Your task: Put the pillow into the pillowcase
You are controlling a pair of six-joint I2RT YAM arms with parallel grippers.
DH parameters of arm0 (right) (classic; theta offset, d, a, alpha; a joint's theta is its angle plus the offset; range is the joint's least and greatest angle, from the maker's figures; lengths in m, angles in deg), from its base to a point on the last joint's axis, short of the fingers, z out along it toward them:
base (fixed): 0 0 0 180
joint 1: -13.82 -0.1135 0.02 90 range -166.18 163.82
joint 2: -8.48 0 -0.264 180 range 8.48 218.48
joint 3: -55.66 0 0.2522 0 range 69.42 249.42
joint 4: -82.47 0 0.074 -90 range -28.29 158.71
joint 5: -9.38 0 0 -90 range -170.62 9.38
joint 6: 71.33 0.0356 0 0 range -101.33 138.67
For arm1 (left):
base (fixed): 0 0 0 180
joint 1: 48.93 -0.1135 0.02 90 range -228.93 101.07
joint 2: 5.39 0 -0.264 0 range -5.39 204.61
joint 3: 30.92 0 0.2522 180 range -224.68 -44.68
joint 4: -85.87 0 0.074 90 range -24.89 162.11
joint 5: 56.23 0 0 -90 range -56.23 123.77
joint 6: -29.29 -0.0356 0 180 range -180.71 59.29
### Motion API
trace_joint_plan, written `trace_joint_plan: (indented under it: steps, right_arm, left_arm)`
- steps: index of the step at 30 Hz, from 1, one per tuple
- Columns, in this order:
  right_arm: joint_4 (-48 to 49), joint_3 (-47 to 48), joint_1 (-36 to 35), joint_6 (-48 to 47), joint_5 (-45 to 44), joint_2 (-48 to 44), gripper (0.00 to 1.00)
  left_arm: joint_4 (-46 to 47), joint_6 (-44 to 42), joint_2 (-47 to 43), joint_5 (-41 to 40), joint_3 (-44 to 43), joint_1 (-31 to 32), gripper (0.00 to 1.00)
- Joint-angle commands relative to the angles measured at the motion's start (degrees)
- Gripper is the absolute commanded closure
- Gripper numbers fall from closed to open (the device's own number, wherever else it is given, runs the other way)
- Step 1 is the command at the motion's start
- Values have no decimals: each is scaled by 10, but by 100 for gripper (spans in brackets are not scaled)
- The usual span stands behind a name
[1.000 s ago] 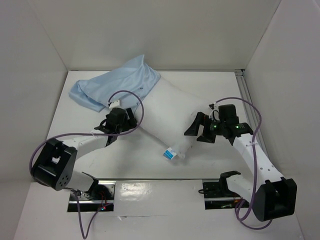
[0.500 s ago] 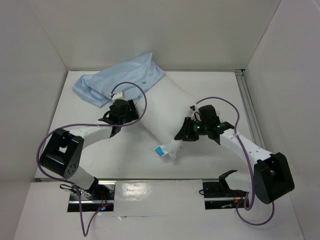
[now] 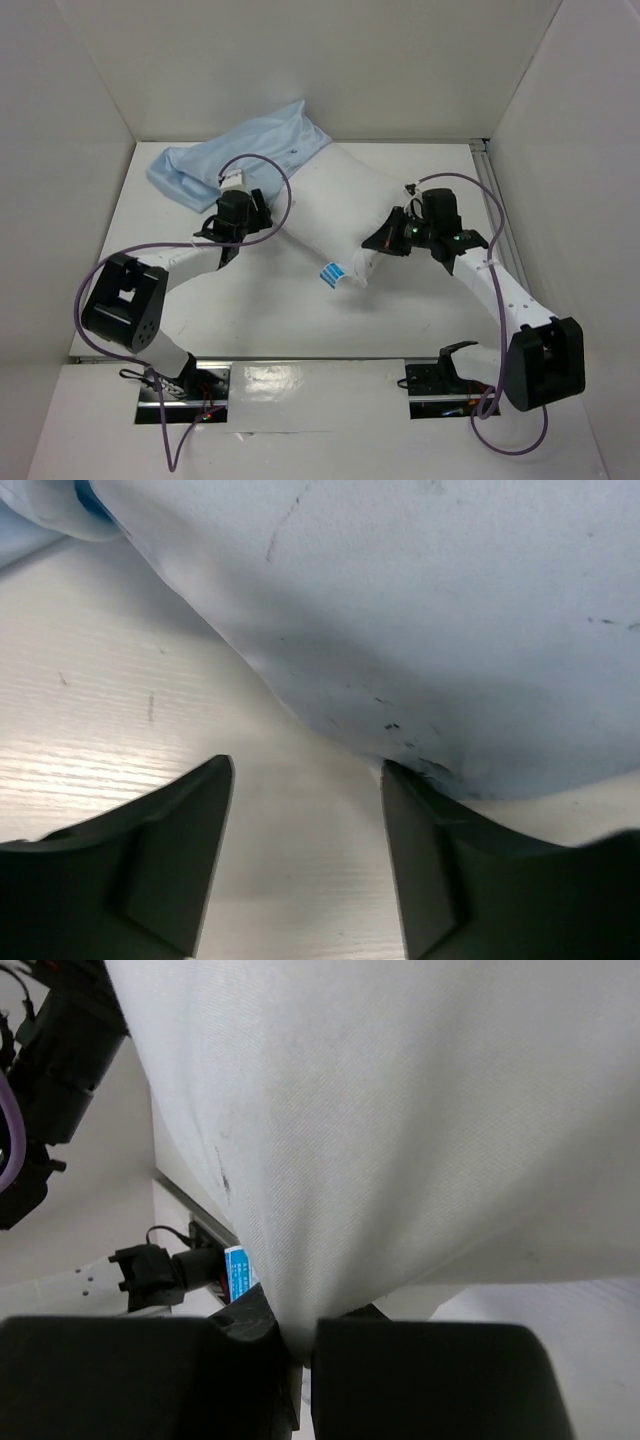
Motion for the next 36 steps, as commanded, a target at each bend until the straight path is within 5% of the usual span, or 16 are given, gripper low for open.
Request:
trace_joint_plan:
  steps: [1, 14, 19, 22, 27, 32, 36]
  right_arm:
    - [7, 54, 2, -24, 28, 7, 100]
    - [-17, 83, 7, -35, 23, 24, 100]
    - [-22, 83, 7, -41, 23, 24, 100]
    - [-28, 83, 7, -41, 23, 29, 100]
    - [-28, 83, 13, -41, 23, 24, 100]
    - [-34, 77, 25, -46, 23, 24, 100]
    - [-34, 77, 31, -46, 29, 24, 100]
  left_arm:
    - [37, -15, 11, 21, -14, -9, 19]
    - [99, -35, 22, 113, 0, -27, 14]
    - [82, -47, 59, 132, -31, -32, 0]
    - [67, -55, 67, 117, -50, -32, 0]
    - [43, -50, 84, 93, -77, -38, 39]
    - [37, -50, 69, 70, -72, -49, 52]
    - [24, -50, 59, 70, -72, -55, 76]
